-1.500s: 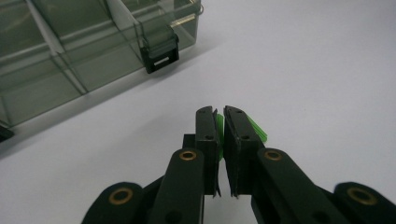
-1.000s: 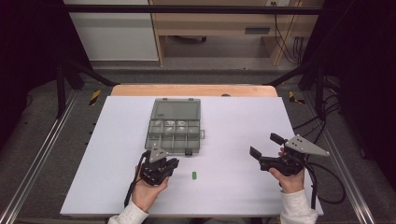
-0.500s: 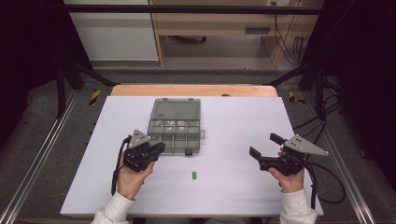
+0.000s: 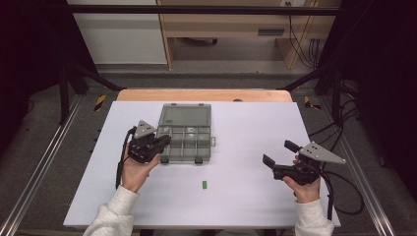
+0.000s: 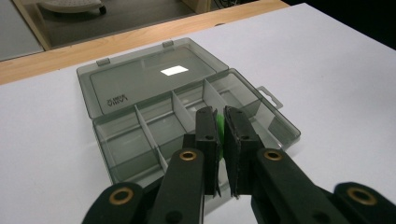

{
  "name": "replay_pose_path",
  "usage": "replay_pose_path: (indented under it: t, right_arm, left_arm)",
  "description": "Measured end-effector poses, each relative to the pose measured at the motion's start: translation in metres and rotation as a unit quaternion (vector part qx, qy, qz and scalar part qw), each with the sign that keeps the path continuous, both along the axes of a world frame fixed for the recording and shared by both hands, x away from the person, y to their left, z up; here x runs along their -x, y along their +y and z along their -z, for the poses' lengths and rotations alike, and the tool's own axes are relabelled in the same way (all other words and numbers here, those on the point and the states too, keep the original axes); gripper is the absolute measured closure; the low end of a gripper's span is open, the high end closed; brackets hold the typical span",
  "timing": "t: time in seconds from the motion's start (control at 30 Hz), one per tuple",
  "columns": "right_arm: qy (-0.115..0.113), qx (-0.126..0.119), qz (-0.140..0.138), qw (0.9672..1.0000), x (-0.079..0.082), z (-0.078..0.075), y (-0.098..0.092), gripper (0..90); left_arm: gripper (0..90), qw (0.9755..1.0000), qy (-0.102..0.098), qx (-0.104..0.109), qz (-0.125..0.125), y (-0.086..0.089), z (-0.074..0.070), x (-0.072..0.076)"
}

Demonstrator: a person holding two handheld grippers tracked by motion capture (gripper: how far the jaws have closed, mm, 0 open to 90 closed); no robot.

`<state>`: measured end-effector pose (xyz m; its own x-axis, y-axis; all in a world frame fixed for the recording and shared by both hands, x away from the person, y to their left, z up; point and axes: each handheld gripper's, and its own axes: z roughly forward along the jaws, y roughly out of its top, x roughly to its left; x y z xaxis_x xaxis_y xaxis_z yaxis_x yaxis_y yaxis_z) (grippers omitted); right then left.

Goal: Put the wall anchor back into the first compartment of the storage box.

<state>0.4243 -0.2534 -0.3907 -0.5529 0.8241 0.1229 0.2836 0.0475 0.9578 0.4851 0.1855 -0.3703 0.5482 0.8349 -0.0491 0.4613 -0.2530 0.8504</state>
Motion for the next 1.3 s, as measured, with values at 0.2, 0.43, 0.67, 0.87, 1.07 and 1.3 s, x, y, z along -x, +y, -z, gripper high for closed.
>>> replay_pose_path:
  t: [0.2,0.43,0.67,0.87,1.07,1.3]
  right_arm:
    - [-0.001,0.002,-0.001,1.0,-0.001,0.001,0.0,3.7]
    - [-0.001,0.002,-0.001,1.0,-0.001,0.001,0.0,3.7]
    - [-0.001,0.004,-0.001,1.0,-0.001,0.001,0.001,3.7]
    - [-0.001,0.001,0.0,1.0,-0.001,0.001,0.0,3.7]
    - [0.0,0.003,0.0,1.0,-0.001,0.001,0.0,3.7]
    - [0.0,0.003,-0.001,1.0,-0.001,0.001,0.0,3.7]
  left_arm:
    - [84.1,1.0,0.001,0.005,-0.005,0.006,-0.003,-0.016]
    - [84.1,0.9999,-0.001,0.001,-0.015,0.014,-0.005,-0.039]
    - [84.1,0.9997,0.0,-0.01,-0.022,0.015,-0.003,-0.057]
    - [84.1,0.9993,0.01,-0.022,-0.027,0.016,0.009,-0.07]
    - [84.1,0.9988,0.016,-0.031,-0.034,0.019,0.022,-0.079]
    - [84.1,0.9977,0.032,-0.043,-0.042,0.023,0.038,-0.084]
